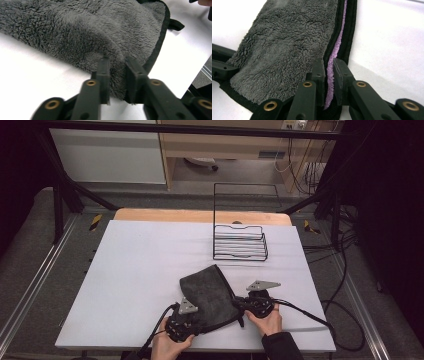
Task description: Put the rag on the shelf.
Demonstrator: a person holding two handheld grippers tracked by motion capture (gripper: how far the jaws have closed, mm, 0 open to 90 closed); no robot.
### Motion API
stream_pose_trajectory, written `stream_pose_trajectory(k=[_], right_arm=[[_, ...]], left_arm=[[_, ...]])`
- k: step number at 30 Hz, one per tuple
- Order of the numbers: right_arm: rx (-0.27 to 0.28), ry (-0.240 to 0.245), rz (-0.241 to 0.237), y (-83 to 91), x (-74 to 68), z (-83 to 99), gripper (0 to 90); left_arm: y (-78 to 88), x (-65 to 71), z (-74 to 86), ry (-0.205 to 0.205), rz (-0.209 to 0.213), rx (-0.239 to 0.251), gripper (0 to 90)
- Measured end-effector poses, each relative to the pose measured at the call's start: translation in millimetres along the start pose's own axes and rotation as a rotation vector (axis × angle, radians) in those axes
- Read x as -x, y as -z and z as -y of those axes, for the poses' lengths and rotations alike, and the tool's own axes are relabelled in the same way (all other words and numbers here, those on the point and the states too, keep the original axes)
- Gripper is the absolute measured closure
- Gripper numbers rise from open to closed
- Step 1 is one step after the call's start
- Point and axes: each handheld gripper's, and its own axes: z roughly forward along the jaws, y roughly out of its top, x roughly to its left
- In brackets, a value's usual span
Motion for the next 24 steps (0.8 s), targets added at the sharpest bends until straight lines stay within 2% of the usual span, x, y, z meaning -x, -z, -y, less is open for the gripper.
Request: stream_pose_trajectory(k=[3, 6, 7, 8, 10, 12, 13, 18, 24], right_arm=[[0.014, 0.010, -0.001, 1.7, 0.2, -0.5, 78.4], [0.060, 0.021, 0.008, 7.5, -0.5, -2.0, 67.5], [0.060, 0.021, 0.008, 7.5, -0.5, -2.0, 67.5], [0.083, 0.019, 0.001, 11.5, -0.8, -3.5, 57.8], [0.094, 0.030, 0.010, 12.1, -0.6, -3.5, 46.0], [0.092, 0.034, 0.010, 12.1, -0.5, -3.3, 43.6], [0.096, 0.042, 0.014, 11.8, -0.9, -2.7, 36.0], [0.104, 0.038, 0.012, 10.5, -0.3, -3.3, 21.4], [0.106, 0.035, 0.017, 10.6, 0.2, -3.6, 12.9]], left_arm=[[0.4, -1.5, -1.0, -0.006, 0.009, -0.003, 81.2], [1.9, -5.3, -1.5, -0.013, 0.030, -0.002, 82.4], [2.4, -6.1, -1.4, -0.020, 0.036, 0.002, 82.4], [3.0, -7.3, -1.2, -0.029, 0.040, 0.004, 82.5], [5.7, -9.2, -1.5, -0.043, 0.042, -0.001, 82.6], [10.0, -12.3, -1.6, -0.056, 0.048, -0.001, 82.6], [13.0, -14.8, -1.2, -0.055, 0.052, -0.003, 82.6], [24.5, -25.6, 2.9, -0.054, 0.050, -0.005, 82.5], [36.0, -36.9, 9.4, -0.076, 0.042, -0.013, 82.4]])
